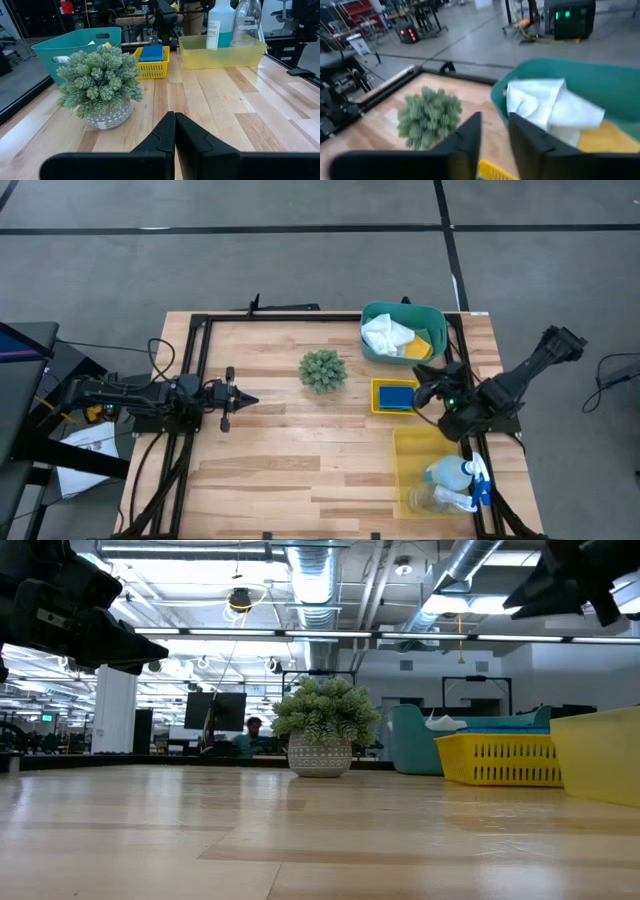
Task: Pick & Place Kitchen Items
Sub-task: Return to Home Position
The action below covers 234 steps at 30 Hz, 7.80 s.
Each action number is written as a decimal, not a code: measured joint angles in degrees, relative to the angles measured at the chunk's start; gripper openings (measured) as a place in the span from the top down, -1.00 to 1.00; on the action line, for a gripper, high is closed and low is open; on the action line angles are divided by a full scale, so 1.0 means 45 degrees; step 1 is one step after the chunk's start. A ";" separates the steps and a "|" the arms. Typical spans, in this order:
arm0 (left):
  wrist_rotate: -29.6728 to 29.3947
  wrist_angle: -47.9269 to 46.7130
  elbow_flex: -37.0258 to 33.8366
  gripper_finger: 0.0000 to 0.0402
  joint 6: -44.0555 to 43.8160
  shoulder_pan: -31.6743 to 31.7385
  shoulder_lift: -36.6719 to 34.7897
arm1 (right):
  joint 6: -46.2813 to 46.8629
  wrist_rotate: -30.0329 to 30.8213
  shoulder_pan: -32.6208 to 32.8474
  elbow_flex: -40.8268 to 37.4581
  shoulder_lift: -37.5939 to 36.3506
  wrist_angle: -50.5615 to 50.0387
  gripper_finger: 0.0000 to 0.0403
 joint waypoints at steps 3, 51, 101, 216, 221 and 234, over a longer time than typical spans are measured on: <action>0.0001 0.0000 0.0000 0.99 0.0000 0.0003 0.0000 | -0.1458 0.0261 -0.0137 -0.0012 -0.0576 0.0714 0.80; 0.0001 0.0000 0.0000 0.99 0.0000 0.0004 0.0000 | -1.7748 -1.2007 -0.5723 -0.8825 -0.8982 1.6515 1.00; 0.0001 0.0005 0.0000 0.99 0.0000 -0.0001 0.0005 | -1.9083 -1.0760 -0.3952 -0.8578 -0.9712 1.4015 1.00; -0.0003 0.0002 0.0001 0.99 0.0000 -0.0001 0.0001 | -1.9076 -1.0762 -0.3949 -0.8553 -0.9712 1.4028 1.00; 0.0000 0.0003 0.0000 0.99 0.0000 -0.0001 0.0002 | -1.9076 -1.0760 -0.3947 -0.8558 -0.9712 1.4030 1.00; -0.0002 0.0002 0.0000 0.99 0.0000 0.0001 0.0003 | -1.9076 -1.0761 -0.3950 -0.8555 -0.9714 1.4028 1.00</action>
